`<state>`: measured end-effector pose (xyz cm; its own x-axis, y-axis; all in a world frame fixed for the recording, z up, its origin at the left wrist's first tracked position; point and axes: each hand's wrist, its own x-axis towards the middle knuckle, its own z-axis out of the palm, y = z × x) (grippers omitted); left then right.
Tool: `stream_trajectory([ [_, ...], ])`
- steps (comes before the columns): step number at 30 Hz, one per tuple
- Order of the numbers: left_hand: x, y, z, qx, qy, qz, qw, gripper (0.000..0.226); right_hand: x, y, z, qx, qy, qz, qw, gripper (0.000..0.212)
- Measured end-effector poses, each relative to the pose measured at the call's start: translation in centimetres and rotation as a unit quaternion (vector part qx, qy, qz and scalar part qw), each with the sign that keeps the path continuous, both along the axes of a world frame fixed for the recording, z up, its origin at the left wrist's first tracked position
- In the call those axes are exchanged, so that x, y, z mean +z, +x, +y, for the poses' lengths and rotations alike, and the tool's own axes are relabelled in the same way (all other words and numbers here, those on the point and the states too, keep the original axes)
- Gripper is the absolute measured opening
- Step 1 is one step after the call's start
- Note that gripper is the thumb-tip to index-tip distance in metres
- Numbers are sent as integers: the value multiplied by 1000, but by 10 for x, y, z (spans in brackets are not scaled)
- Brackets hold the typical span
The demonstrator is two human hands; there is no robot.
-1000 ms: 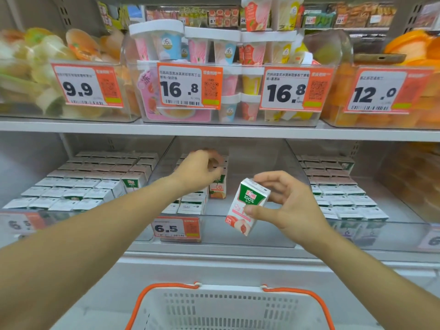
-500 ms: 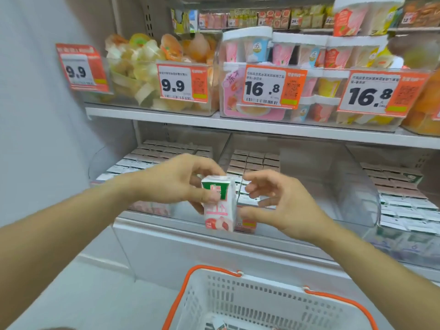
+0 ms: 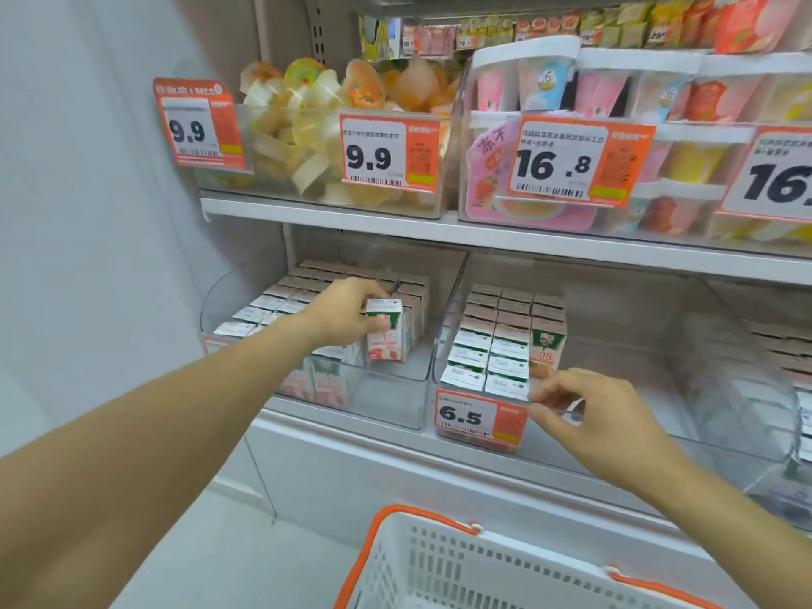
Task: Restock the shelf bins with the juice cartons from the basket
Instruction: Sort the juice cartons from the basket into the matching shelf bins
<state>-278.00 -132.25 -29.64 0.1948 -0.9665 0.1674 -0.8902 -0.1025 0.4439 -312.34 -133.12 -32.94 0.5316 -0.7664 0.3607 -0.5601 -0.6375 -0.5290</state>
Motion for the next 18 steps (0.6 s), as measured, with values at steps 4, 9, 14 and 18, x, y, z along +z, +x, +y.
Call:
stream_trajectory([
  [4,-8,-2,-17,22,33,-179,983,49,-1,-1,0,12,-7,7,1000,14],
  [9,-19,-5,-24,15,53,-279,959,52,0,-2,1,18,-2,7,1000,15],
  [14,-19,-4,-10,21,12,-263,965,51,-1,-6,4,14,-22,9,1000,22],
  [18,-10,-29,32,-7,-154,-84,984,16,7,-12,21,17,-147,-38,988,21],
])
